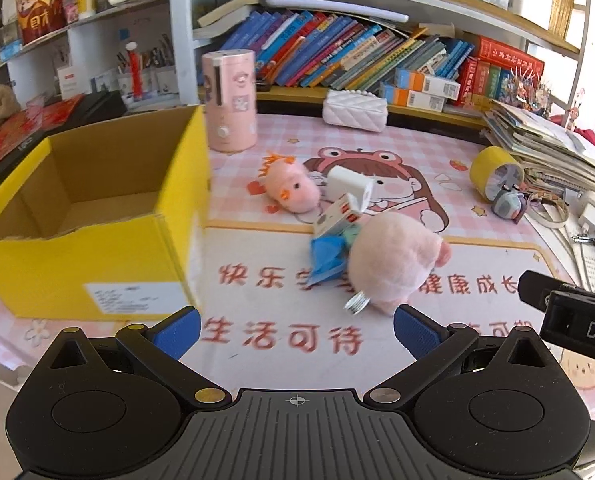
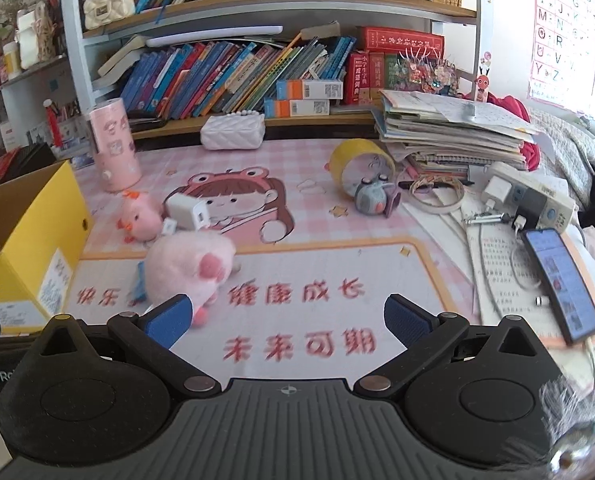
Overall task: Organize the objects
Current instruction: 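Move left gripper to the large pink plush pig while right gripper approaches the grey toy truck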
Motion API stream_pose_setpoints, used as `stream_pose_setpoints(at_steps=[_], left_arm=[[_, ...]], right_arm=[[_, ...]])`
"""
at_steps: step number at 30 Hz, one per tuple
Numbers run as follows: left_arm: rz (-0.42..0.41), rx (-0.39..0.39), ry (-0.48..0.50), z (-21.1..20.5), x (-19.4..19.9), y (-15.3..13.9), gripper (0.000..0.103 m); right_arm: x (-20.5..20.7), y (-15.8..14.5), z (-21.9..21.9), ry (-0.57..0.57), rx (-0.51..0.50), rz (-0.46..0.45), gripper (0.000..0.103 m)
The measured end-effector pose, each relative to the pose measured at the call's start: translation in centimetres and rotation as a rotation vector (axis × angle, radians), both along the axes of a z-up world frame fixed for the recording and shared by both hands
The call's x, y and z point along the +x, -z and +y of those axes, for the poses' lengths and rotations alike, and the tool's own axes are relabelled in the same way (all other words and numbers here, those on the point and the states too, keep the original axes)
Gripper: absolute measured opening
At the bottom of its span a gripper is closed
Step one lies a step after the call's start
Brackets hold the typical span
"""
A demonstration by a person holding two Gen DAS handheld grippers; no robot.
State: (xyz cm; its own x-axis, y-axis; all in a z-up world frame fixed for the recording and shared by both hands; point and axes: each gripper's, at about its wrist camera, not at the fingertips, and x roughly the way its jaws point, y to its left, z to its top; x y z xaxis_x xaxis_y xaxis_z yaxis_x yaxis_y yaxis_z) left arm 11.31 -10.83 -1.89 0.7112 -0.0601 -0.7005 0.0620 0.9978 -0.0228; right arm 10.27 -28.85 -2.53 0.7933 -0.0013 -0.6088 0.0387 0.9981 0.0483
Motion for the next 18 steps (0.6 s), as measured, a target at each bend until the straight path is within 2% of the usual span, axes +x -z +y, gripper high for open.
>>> stream_pose_setpoints(at_steps=[6,18], left_arm=[[0.017,-0.002,-0.010,-2.6,2.3,0.7,0.103],[0.009,0.057,-0.004,-6.8,6.2,1.8,0.103]], right_arm=[[2.8,0.0,-2.8,-0.011,0.011,-0.006,0.103],[8.4,1.0,-7.2,-0.051,0.052,0.031,0.103]])
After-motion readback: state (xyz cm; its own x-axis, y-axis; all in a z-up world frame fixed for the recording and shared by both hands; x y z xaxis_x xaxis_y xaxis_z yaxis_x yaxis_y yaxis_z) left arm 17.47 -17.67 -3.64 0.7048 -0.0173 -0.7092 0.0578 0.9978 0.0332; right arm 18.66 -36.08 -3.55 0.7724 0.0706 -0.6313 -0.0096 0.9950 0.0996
